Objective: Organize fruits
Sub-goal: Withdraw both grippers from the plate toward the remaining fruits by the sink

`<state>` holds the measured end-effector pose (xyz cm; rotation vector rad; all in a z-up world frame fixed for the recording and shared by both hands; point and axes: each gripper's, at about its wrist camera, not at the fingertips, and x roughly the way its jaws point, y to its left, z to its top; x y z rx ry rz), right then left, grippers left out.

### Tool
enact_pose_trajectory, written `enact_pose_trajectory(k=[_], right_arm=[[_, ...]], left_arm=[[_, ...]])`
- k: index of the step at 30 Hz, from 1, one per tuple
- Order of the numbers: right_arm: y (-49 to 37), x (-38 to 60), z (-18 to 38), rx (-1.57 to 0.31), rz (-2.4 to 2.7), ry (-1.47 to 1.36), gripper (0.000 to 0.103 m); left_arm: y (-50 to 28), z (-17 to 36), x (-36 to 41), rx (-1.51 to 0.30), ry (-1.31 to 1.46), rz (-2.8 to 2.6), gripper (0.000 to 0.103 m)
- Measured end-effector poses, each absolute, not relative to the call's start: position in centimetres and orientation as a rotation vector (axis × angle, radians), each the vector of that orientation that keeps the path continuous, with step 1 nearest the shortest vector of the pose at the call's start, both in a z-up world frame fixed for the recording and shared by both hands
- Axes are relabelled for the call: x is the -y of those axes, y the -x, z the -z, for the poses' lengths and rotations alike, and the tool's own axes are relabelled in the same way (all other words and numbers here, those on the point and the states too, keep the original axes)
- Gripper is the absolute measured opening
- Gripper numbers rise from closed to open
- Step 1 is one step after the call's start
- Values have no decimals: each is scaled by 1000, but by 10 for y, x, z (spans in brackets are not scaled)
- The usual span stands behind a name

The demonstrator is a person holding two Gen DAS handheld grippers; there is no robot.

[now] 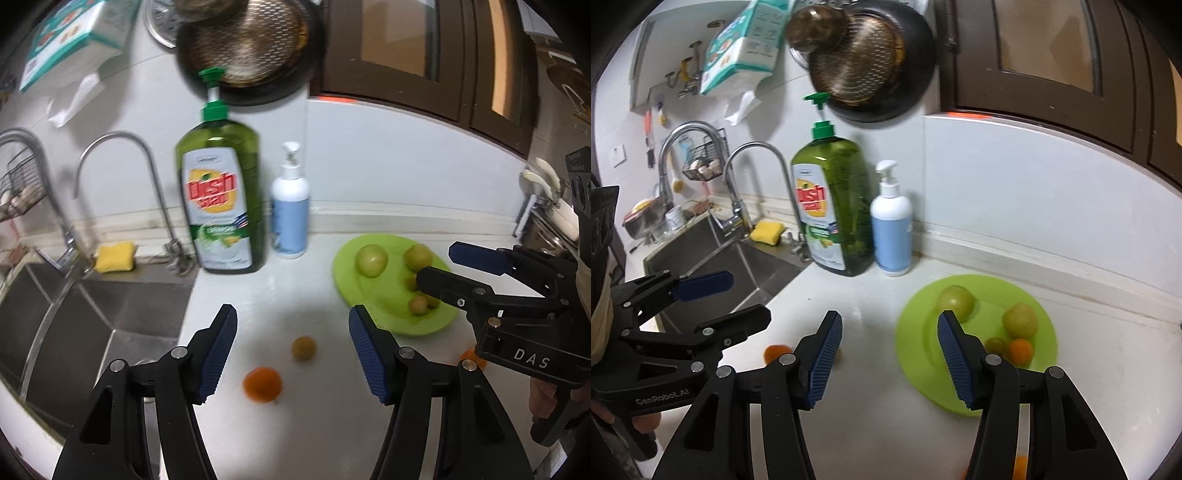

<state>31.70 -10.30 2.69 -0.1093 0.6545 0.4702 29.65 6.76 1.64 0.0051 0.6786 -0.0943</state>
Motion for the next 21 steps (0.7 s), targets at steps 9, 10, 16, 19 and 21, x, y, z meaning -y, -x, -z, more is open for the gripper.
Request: enact_pose_trajectory(k=[9, 10, 16, 19, 21], right_arm=[[-321, 66, 3, -718, -567, 165, 55], [-322, 62, 7, -728, -573, 170, 55], [-333, 43, 33, -796, -601, 178, 55], [-341, 35, 48, -839, -608, 175, 55], [-345, 31, 56, -862, -612, 174, 55]], left_arm=[[-279, 15, -94, -709, 34, 70, 62], [-277, 20, -96, -710, 32, 74, 62], [-276, 42, -101, -714, 20, 84, 62], [-281, 57, -102, -745, 24, 96, 61], [-284, 64, -102, -756, 34, 112, 60]])
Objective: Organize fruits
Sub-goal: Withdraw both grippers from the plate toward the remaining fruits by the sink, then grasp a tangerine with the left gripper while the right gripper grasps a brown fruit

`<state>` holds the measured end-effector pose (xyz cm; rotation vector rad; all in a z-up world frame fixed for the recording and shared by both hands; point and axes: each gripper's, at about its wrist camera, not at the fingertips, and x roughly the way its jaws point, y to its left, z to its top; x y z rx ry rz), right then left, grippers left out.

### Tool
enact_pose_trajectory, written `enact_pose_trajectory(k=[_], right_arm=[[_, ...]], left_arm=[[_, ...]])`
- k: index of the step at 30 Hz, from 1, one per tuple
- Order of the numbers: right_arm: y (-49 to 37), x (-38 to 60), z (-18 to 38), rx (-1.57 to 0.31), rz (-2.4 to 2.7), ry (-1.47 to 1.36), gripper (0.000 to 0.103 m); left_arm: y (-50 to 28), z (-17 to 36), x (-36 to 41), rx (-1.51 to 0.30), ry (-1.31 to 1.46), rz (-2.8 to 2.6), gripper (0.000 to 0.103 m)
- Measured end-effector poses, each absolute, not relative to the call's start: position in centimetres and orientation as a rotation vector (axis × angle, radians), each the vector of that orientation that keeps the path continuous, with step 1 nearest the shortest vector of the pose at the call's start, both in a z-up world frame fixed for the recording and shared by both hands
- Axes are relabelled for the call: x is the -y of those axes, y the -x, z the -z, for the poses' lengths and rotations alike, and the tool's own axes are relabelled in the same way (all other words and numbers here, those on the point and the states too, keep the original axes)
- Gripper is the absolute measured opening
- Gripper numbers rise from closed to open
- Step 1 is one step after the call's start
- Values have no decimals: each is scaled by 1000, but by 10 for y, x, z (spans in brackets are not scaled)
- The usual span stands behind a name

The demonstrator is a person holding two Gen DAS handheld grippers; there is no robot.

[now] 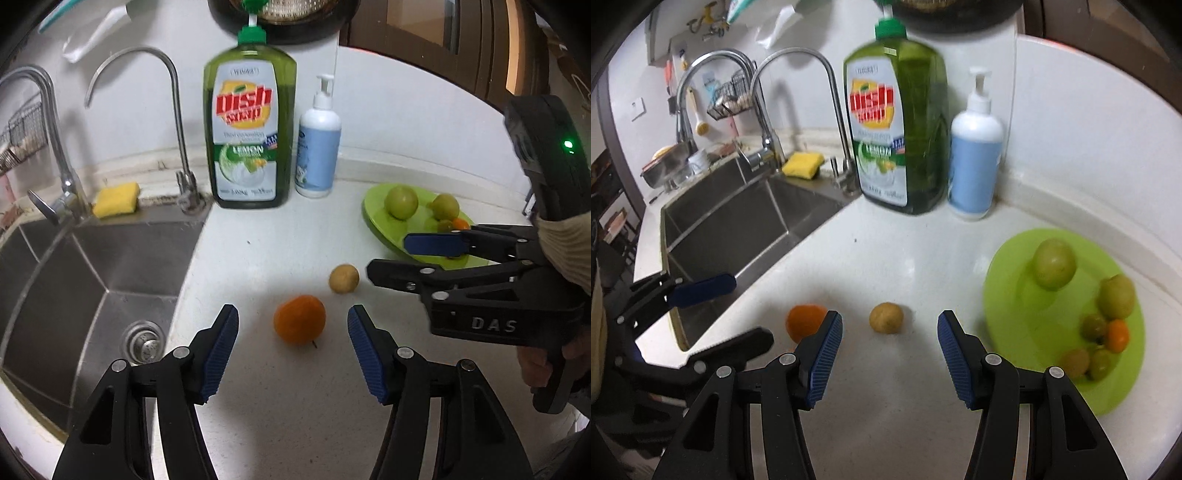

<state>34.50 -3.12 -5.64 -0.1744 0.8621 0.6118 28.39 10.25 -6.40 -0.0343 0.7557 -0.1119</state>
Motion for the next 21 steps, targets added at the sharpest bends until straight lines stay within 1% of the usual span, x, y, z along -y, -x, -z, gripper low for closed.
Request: enact_pose_trajectory(k=[5, 11, 15, 19, 21], right_arm=[[-355, 25, 74, -904, -602, 173, 55], [-365, 22, 85, -942, -596, 153, 54], [-369, 19, 89, -948, -601, 156, 50], [-374, 15, 95, -966, -611, 156, 45], [-375, 12, 97, -973, -615, 158, 43]], left_arm=[[-296, 80, -102, -793, 37, 127, 55], [-307, 88, -102, -813, 49, 137, 52], [-310, 90, -102, -815, 50, 141, 51], [-315, 92, -102, -822, 63, 143, 44], [-316, 93, -102, -823, 61, 147, 43]])
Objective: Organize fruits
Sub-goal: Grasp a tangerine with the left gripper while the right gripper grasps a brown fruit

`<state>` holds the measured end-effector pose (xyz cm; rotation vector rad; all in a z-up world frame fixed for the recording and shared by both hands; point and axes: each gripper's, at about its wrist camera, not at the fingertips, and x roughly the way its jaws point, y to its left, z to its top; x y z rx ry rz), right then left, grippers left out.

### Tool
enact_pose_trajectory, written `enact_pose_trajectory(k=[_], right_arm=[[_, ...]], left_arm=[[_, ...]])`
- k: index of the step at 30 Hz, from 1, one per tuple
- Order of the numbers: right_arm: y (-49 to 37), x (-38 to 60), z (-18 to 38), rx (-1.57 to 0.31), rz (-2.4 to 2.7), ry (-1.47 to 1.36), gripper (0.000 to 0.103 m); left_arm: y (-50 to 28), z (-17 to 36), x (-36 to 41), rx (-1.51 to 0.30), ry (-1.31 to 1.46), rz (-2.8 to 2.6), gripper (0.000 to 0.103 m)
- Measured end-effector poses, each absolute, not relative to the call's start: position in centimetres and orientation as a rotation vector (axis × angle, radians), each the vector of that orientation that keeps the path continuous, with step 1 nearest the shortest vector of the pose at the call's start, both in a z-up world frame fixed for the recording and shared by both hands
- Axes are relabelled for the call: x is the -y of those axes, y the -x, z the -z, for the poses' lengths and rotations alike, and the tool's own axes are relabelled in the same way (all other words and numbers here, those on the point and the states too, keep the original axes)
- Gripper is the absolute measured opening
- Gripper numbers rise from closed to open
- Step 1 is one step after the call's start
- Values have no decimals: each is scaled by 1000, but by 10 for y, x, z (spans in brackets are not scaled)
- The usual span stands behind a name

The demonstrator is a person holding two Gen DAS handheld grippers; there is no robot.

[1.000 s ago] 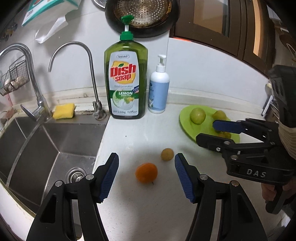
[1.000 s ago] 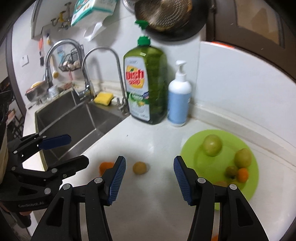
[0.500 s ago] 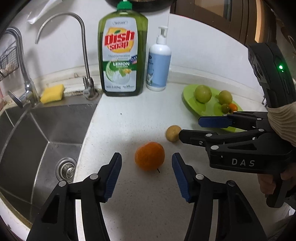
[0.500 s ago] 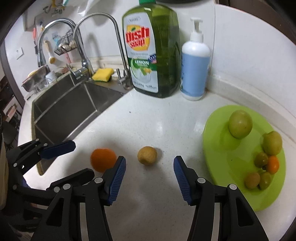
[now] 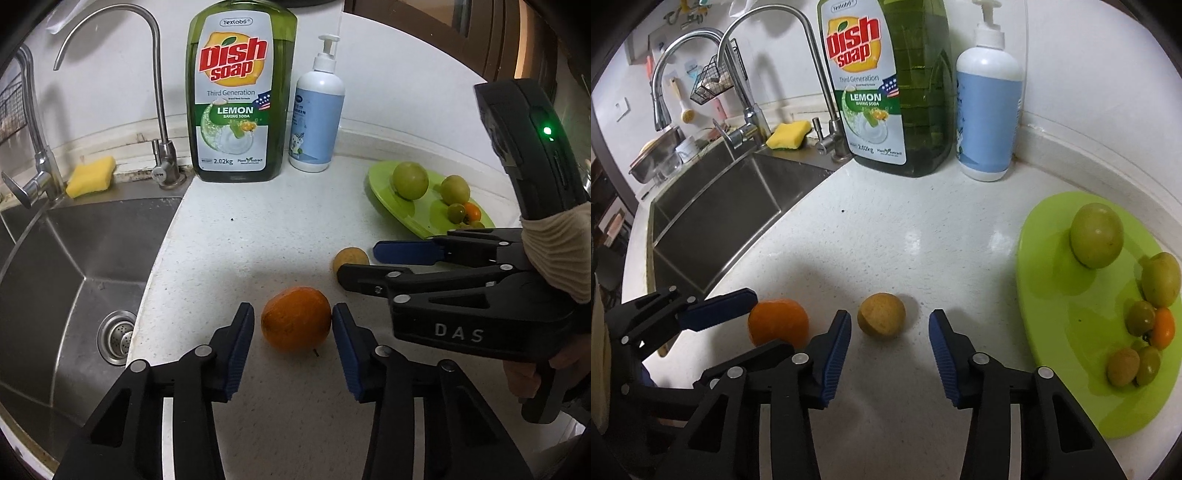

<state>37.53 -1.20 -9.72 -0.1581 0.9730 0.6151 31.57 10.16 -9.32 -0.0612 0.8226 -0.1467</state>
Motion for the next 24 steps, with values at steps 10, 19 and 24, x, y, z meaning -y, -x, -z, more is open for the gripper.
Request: enact_pose_trajectory(k=[10, 19, 24], right_arm=[[-379, 3, 105, -986, -636, 171, 32], [-371, 5, 97, -952, -638, 191, 30], [-364, 16, 84, -921, -630, 177, 30]], left_arm=[[-315, 93, -103, -822, 64, 131, 40], [-313, 85, -109, -809, 81, 86, 39], [-309, 73, -105, -778, 77, 98, 39]])
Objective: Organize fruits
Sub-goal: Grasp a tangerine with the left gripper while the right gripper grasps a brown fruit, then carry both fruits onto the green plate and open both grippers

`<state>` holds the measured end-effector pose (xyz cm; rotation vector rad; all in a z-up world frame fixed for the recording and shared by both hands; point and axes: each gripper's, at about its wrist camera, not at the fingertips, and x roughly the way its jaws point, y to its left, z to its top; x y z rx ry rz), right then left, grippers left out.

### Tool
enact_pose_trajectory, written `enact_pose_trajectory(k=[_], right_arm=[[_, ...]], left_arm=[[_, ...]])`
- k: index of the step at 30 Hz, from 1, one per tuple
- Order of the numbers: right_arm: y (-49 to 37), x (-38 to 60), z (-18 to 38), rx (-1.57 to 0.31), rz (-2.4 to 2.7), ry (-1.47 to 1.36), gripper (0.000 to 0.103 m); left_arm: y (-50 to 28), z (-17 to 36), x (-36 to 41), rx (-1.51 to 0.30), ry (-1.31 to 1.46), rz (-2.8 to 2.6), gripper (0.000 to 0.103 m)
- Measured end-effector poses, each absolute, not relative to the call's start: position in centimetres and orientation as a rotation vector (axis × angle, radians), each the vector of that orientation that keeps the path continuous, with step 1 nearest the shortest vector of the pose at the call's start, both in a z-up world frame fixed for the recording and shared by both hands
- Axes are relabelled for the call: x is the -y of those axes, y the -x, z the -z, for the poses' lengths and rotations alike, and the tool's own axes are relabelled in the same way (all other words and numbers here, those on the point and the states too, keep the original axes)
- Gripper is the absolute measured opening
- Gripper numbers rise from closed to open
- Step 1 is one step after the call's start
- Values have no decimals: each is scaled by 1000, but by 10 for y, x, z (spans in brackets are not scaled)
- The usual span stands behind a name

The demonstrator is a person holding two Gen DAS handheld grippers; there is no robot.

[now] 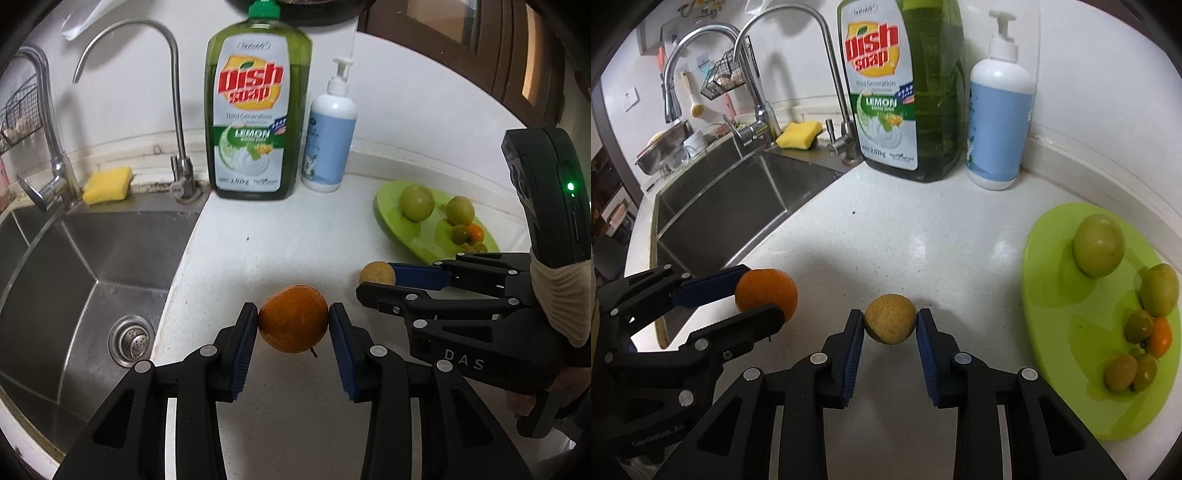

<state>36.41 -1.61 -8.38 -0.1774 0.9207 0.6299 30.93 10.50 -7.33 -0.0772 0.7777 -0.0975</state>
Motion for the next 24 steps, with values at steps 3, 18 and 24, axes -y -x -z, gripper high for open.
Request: enact_pose_trajectory(k=[3, 18, 24], right_arm=[[-359, 25, 73, -895, -613, 169, 30], [-332, 98, 18, -790, -498, 92, 30], [-327, 134, 6, -760, -420, 77, 30]], left_arm=[[-306, 63, -99, -753, 73, 115, 39], [-296, 15, -44, -646, 26, 264, 39], [-301, 6, -14, -632, -2, 338, 39]])
